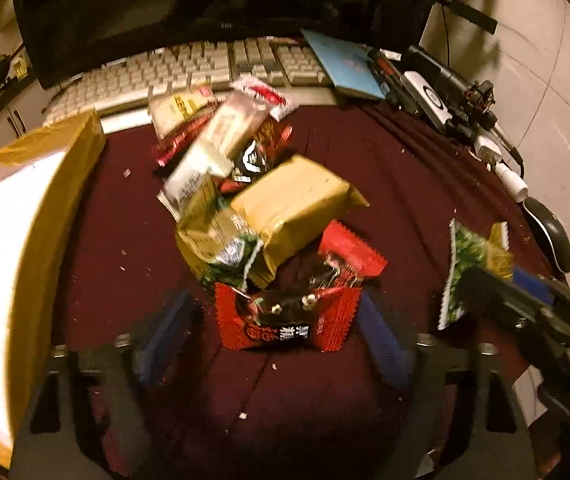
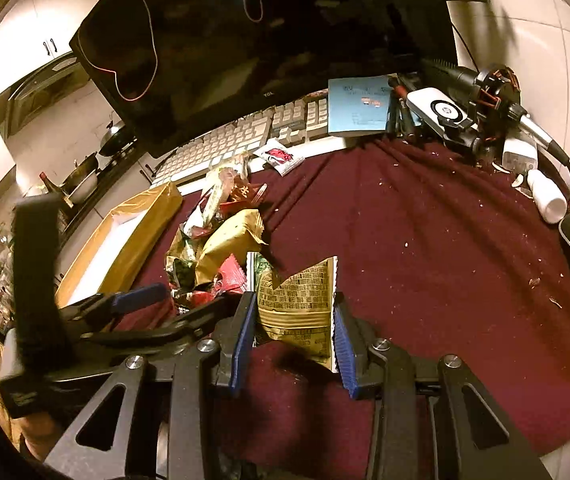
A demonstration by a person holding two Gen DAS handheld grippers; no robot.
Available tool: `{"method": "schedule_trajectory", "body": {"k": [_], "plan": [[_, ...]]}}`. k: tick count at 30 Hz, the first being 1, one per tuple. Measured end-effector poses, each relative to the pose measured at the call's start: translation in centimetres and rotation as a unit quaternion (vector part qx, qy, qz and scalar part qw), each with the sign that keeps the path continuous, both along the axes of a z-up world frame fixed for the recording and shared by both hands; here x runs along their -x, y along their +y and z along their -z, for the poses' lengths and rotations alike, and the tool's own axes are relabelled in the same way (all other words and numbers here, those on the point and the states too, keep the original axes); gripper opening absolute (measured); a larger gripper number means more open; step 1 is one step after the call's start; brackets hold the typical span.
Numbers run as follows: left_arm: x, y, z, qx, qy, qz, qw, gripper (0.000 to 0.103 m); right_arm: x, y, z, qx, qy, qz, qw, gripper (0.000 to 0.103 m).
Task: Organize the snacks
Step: 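Grasp a red candy packet with the left gripper while the right grasps a gold-green bag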
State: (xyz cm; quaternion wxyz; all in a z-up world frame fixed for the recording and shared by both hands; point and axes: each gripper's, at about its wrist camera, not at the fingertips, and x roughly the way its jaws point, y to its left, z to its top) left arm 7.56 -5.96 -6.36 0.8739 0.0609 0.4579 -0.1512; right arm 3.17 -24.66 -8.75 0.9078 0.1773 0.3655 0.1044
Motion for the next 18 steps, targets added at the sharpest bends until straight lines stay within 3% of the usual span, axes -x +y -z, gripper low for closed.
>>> {"method": "schedule_trajectory", "body": {"k": [1, 2, 4, 8, 12, 15, 18], "plan": [[0.4, 0.1, 0.0, -0.001, -0.009, -0.003, 1.0000, 0.068, -0.1, 0.1, 0.0, 0.002, 0.000, -0.001, 1.000, 0.037], [0.7, 0.3, 0.0, 0.004, -0.013, -0.003, 0.9999, 0.056, -0.2, 0.1, 0.1, 0.002, -0.001, -0.001, 1.000, 0.037], [1.3, 0.8, -0.1, 0.021, -0.021, -0.003, 0.9995, 0.047, -0.1, 0.2, 0.3, 0.003, 0.000, -0.003, 1.000, 0.037], [2.2, 2.7, -0.2, 0.067, -0.016, -0.014, 0.9975, 0.037, 0.0, 0.6, 0.4, 0.006, 0.007, -0.005, 1.000, 0.037], [3.1, 4.3, -0.1, 0.109, -0.003, -0.032, 0.9935, 0.035, -0.2, 1.1, 0.3, 0.014, 0.008, -0.008, 1.000, 0.037], [3.5, 4.5, -0.3, 0.100, 0.001, -0.040, 0.9942, 0.035, -0.5, 1.6, 0.2, 0.015, 0.014, -0.011, 1.000, 0.037], [4.1, 5.4, -1.0, 0.131, 0.012, -0.032, 0.9908, 0.034, -0.5, 2.5, -0.7, 0.019, 0.005, -0.024, 1.000, 0.037]]}}
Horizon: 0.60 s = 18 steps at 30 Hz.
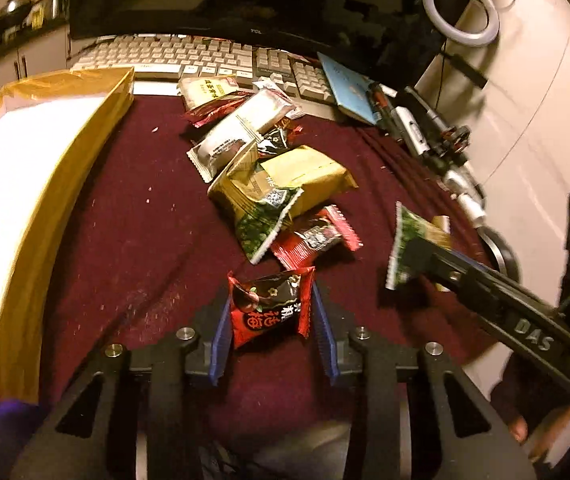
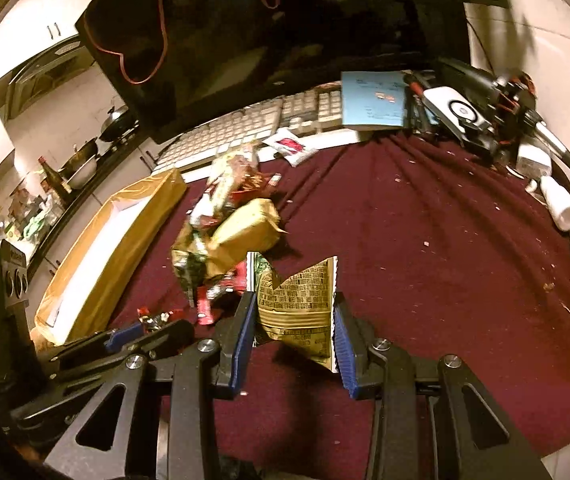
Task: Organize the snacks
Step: 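Grasp a red candy packet with the left gripper while the right grasps a gold-green bag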
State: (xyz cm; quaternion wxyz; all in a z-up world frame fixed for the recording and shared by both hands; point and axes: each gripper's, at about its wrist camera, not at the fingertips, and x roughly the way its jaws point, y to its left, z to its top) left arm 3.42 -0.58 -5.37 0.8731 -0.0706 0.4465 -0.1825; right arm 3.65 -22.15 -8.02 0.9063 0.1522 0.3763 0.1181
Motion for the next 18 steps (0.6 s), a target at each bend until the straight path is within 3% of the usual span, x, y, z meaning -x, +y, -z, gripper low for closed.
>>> {"method": "schedule_trajectory", "body": {"k": [5, 7, 12, 18], "plan": [[1.0, 3.3, -3.6, 0.059, -0.017, -0.023, 0.9979, 0.034, -0.5, 3.1, -2.6, -0.001, -0.026, -0.054, 0.998, 0.037], [1.2, 5.8, -5.7, 0.070, -0.039, -0.054, 0.9953, 0.034, -1.0, 5.0, -3.7, -0.008, -0.034, -0.087, 0.996, 0.037], [1.7, 13.7, -8.3, 0.053, -0.087, -0.171, 0.9800, 0.034, -1.7, 11.6, -5.8, -0.011, -0.055, -0.177, 0.983, 0.037], [0.6, 21.4, -5.5, 0.002, -0.044, -0.286, 0.9573, 0.034, -2.7, 21.3, -5.0, -0.009, -0.029, -0.286, 0.958, 0.037]]}}
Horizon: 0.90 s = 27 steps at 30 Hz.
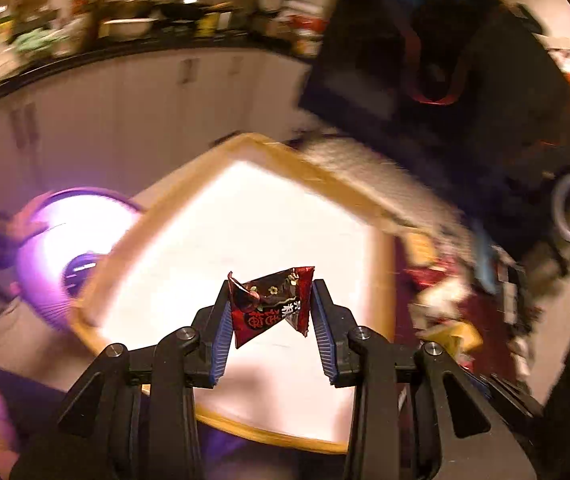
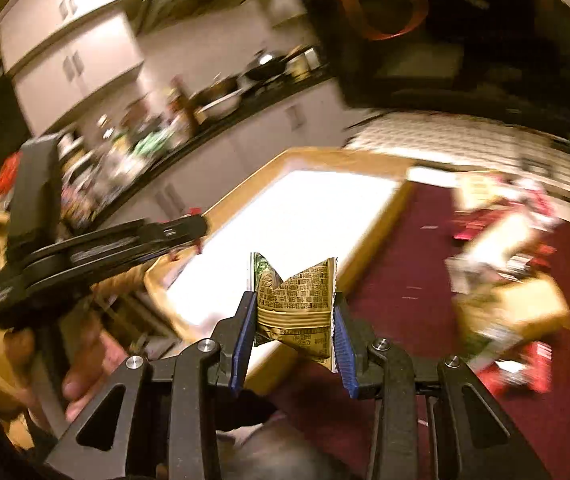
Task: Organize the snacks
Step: 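Grasp a red candy packet with the left gripper while the right grasps a gold-green bag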
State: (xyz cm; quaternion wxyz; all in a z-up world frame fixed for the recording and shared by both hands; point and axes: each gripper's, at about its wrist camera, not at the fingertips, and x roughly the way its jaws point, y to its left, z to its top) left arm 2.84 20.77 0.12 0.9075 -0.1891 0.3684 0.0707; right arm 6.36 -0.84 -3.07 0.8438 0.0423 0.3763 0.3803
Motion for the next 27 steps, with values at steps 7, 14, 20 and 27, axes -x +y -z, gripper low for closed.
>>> {"method": "schedule_trajectory", "body": {"k": [7, 14, 20, 27], "plan": [[-1.8, 3.1, 4.0, -0.002, 0.056, -0.019, 0.9982, 0.035, -1.2, 9.0, 2.8, 0.072, 0.006, -0.060, 0.996, 0.037], [-2.4, 3.7, 5.4, 0.007, 0.062, -0.011, 0.9980, 0.044, -0.1, 10.5, 4.0, 0.115, -0.023, -0.068, 0.991, 0.044], [-1.2, 3.6, 3.6, 0.023, 0.015, -0.021, 0.9994, 0.075, 0.2, 5.0, 1.8, 0.035, -0.025, -0.040, 0.998, 0.063], [-0.9, -0.4, 1.3, -0.074, 0.000, -0.013, 0.9972, 0.080, -0.3, -4.5, -0.3, -0.077, 0.003, 0.043, 0.996, 0.071]]}}
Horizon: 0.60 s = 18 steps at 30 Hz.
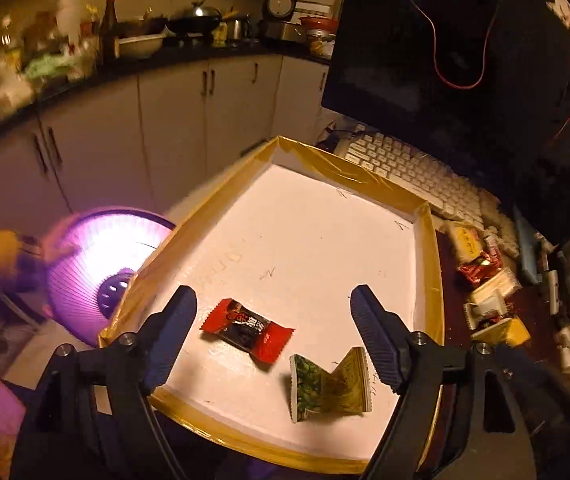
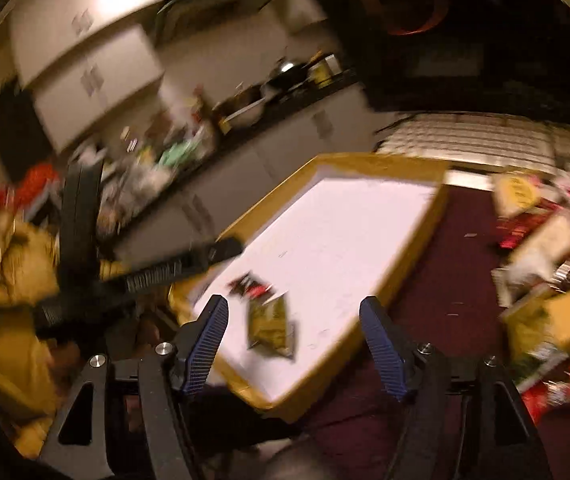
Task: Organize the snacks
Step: 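Grasp a red candy packet with the left gripper while the right grasps a gold-green bag, then release both packets into the white tray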
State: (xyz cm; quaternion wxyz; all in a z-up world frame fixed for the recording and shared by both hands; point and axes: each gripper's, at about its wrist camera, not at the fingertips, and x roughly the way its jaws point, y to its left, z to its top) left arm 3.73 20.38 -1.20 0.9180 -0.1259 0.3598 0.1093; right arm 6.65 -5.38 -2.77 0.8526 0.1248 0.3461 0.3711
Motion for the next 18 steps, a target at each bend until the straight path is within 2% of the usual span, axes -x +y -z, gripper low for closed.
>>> {"method": "schedule_trajectory", "body": {"k": [3, 6, 9, 13, 15, 18], "plan": [[0.6, -2.0, -0.5, 0.042, -0.014, 0.045, 0.9980, 0.080, -0.3, -3.6, -0.3, -0.015, 0.004, 0.028, 0.999, 0.071], [1.5, -5.0, -0.8, 0.057, -0.022, 0.086, 0.9944, 0.080, -0.4, -7.5, 0.1, -0.027, 0.014, 0.059, 0.998, 0.071], [1.2, -8.6, -0.6, 0.078, -0.016, 0.145, 0.9861, 0.080, -0.7, -11.9, 1.5, -0.036, 0.033, 0.103, 0.993, 0.071], [-0.2, -13.7, 0.1, 0.064, 0.007, 0.208, 0.9759, 0.080, -1.9, -16.6, 4.2, -0.044, 0.074, 0.160, 0.983, 0.071], [-1.6, -16.5, 1.1, 0.055, 0.031, 0.244, 0.9678, 0.080, -2.8, -18.0, 5.2, -0.052, 0.093, 0.173, 0.979, 0.071], [-3.5, -19.0, 3.0, 0.060, 0.064, 0.262, 0.9611, 0.080, -4.5, -18.9, 6.5, -0.044, 0.120, 0.195, 0.972, 0.069]]}}
